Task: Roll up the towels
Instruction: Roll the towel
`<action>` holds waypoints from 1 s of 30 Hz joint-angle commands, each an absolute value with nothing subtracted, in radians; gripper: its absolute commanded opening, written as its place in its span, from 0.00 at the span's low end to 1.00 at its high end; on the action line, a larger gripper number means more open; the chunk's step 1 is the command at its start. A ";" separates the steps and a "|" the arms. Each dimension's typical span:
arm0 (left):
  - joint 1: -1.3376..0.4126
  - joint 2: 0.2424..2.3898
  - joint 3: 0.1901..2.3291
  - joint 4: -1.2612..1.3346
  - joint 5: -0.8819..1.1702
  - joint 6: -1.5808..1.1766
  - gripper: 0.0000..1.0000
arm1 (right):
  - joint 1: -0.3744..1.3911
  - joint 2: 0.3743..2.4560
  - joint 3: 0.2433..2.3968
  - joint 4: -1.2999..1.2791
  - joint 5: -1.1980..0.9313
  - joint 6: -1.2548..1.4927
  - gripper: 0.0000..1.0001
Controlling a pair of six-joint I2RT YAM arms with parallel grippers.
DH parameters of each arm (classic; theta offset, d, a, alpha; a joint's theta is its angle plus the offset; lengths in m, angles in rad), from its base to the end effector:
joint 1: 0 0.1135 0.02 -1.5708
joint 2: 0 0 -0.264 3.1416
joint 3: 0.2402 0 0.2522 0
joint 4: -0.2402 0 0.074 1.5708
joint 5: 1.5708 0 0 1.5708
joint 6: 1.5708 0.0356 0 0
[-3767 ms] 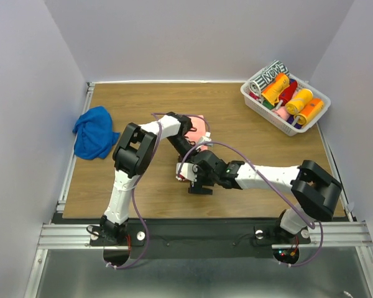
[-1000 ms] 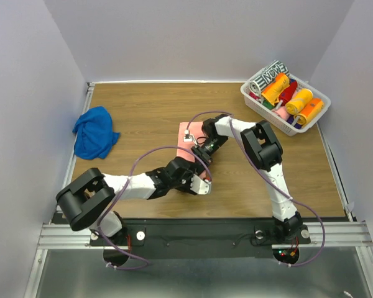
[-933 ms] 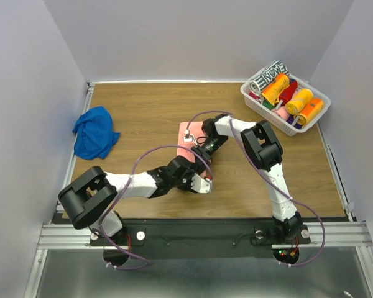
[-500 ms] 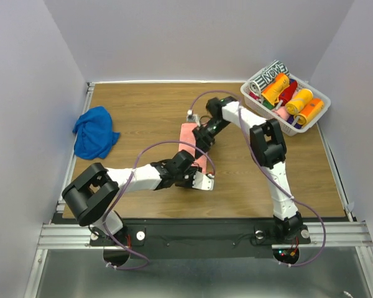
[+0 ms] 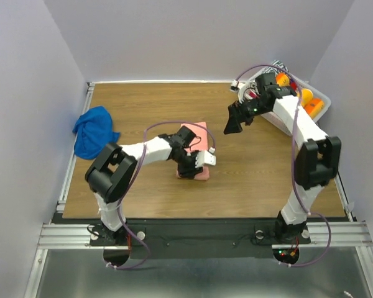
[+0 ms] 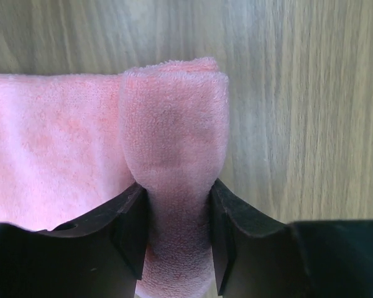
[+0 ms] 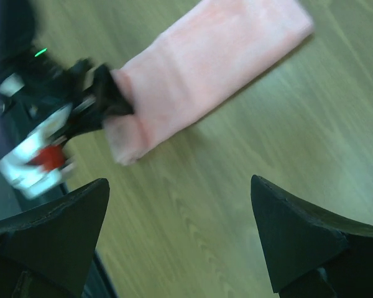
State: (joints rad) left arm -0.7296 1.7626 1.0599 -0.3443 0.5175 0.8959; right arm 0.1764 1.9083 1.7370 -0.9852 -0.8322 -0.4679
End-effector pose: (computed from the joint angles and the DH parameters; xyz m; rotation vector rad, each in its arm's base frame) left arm 0.2481 -0.2454 0.1693 1.9501 1.6004 -0.6077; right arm 0.3877 0.0958 0.2903 -0.9896 2.2476 0.9945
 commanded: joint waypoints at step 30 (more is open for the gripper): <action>-0.538 2.368 1.628 -1.011 0.795 1.022 0.57 | 0.873 1.554 0.913 -0.077 -0.121 -0.690 1.00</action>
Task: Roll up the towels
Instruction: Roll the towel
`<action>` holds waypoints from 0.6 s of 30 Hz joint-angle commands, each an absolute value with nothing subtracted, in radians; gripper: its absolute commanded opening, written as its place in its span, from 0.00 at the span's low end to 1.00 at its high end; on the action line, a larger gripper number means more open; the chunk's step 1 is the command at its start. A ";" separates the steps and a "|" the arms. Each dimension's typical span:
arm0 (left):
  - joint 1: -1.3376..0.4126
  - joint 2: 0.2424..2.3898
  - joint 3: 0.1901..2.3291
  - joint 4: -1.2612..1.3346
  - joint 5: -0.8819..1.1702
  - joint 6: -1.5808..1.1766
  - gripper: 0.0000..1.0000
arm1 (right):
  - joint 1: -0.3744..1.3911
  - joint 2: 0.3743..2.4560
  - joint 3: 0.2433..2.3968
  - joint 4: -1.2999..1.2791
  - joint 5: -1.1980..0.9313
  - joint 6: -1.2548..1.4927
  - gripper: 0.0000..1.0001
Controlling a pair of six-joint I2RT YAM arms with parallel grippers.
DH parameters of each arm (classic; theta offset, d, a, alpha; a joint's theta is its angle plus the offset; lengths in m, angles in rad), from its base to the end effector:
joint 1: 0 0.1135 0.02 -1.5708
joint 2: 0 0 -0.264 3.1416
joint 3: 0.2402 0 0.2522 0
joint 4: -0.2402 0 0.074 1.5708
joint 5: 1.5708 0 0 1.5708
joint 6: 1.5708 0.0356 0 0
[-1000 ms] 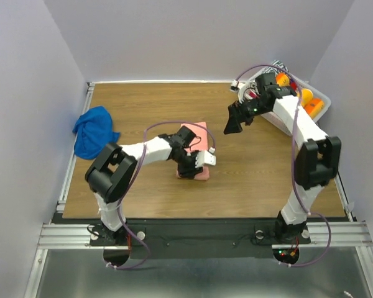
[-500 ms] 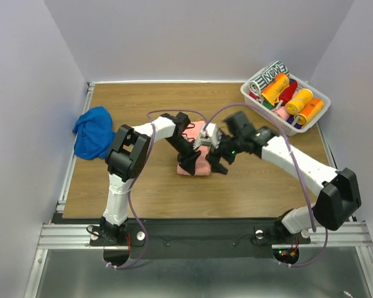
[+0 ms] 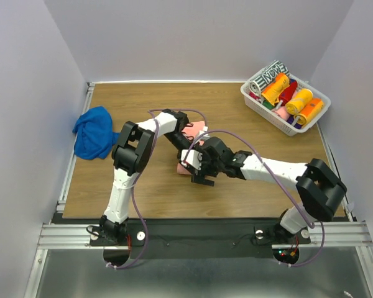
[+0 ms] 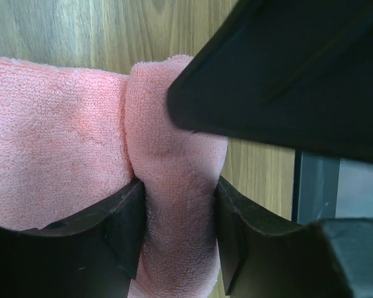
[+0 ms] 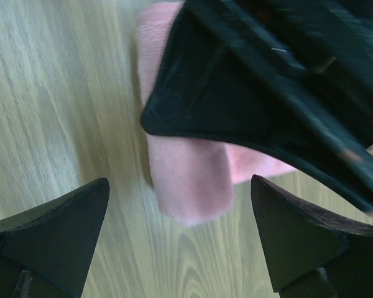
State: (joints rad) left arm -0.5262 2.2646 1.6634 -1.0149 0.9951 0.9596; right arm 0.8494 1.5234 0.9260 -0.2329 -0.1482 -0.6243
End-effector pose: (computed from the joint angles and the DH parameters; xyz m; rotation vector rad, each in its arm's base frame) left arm 0.3486 -0.2370 0.1341 1.7504 1.9535 -1.4040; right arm 0.2057 0.2418 0.2084 -1.6689 1.7361 0.2825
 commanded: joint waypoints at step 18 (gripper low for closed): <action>-0.499 2.274 1.644 -0.996 0.813 0.997 0.69 | 0.871 1.663 0.876 -0.026 -0.245 -0.689 0.34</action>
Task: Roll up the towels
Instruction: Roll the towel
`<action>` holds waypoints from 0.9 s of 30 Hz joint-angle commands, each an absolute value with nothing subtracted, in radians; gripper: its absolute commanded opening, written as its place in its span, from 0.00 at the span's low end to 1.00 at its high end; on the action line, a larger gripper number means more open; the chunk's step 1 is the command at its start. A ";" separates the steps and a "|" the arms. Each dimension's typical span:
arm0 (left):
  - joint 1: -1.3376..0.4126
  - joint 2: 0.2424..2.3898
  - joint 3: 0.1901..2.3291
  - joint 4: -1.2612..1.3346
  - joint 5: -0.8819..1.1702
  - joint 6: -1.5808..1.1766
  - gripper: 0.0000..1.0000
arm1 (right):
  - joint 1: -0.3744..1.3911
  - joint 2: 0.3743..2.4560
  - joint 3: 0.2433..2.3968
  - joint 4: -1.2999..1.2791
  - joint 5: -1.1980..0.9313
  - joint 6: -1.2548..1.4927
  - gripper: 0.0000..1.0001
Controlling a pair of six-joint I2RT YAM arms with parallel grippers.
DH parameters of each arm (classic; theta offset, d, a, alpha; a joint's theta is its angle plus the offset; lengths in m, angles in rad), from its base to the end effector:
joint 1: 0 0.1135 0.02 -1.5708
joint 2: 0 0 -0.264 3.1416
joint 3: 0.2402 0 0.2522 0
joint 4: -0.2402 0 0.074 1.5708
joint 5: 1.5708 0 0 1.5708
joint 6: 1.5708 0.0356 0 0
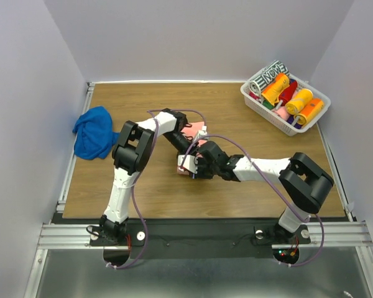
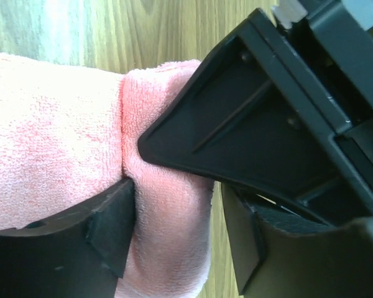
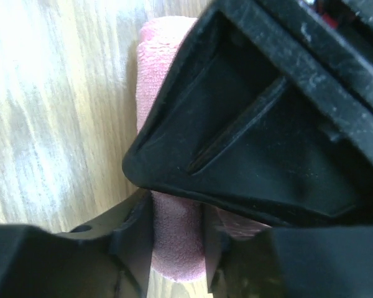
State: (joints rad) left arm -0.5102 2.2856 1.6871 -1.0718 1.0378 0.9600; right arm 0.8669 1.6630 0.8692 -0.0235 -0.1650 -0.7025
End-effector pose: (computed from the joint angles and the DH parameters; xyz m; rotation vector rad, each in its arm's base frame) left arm 0.3516 -0.2319 0.1328 1.6967 1.9874 -1.4832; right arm 0.2114 0.2580 0.1642 -1.7441 1.6359 0.2746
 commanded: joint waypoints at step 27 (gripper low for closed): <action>-0.264 1.163 0.913 -0.319 0.631 0.830 0.99 | 0.641 2.052 1.454 -0.739 -0.863 -0.477 0.28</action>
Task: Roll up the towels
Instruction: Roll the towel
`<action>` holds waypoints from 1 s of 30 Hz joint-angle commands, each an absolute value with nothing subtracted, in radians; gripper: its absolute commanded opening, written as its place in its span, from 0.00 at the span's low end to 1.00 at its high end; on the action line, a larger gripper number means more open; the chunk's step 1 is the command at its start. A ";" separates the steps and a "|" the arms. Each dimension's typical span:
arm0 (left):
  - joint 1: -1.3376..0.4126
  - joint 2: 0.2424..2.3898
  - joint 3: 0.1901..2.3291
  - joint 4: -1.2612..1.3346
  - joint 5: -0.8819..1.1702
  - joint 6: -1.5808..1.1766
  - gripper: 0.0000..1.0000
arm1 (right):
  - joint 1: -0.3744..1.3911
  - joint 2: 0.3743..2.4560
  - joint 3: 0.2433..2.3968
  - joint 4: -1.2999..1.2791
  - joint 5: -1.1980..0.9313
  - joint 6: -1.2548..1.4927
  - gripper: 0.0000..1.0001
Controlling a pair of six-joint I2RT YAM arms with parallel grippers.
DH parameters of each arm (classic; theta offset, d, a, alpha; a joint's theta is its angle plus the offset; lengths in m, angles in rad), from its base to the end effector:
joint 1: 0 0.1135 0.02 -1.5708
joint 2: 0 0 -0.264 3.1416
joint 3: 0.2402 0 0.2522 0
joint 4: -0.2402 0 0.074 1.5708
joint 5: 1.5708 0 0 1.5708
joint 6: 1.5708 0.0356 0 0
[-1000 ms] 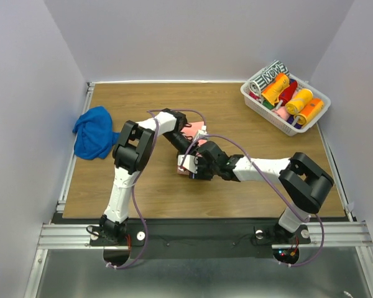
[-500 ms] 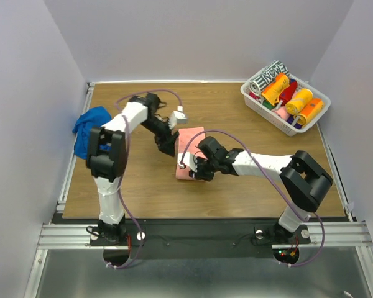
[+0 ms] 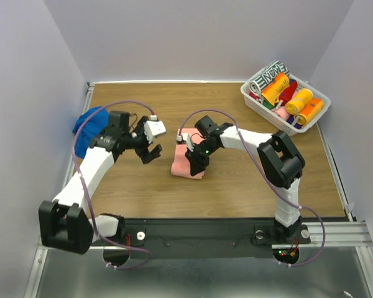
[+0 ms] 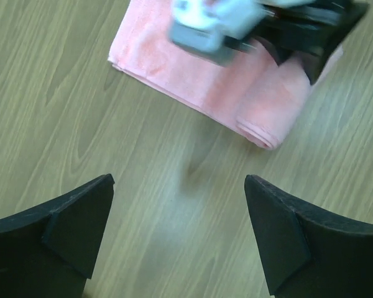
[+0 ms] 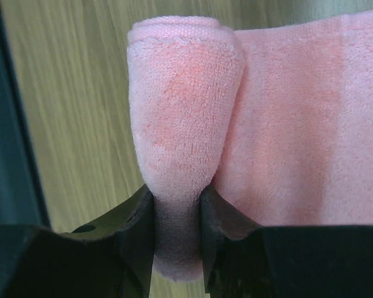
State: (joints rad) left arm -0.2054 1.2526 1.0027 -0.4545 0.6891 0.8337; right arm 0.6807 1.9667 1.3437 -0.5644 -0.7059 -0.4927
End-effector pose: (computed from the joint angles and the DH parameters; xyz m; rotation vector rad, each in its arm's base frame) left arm 0.2567 -0.0766 0.2961 1.3407 1.6443 -0.4152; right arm 0.2913 0.2656 0.1691 -1.6262 2.1037 1.0210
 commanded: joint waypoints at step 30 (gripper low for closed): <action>-0.887 1.397 0.653 0.098 0.116 1.124 0.95 | 0.540 2.485 1.825 -1.242 -1.155 -0.627 0.30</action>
State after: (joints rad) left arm -0.8818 1.3823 0.6159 0.0784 0.0643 1.1114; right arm 0.5476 2.4435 1.7939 -1.2041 -1.1877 -0.5865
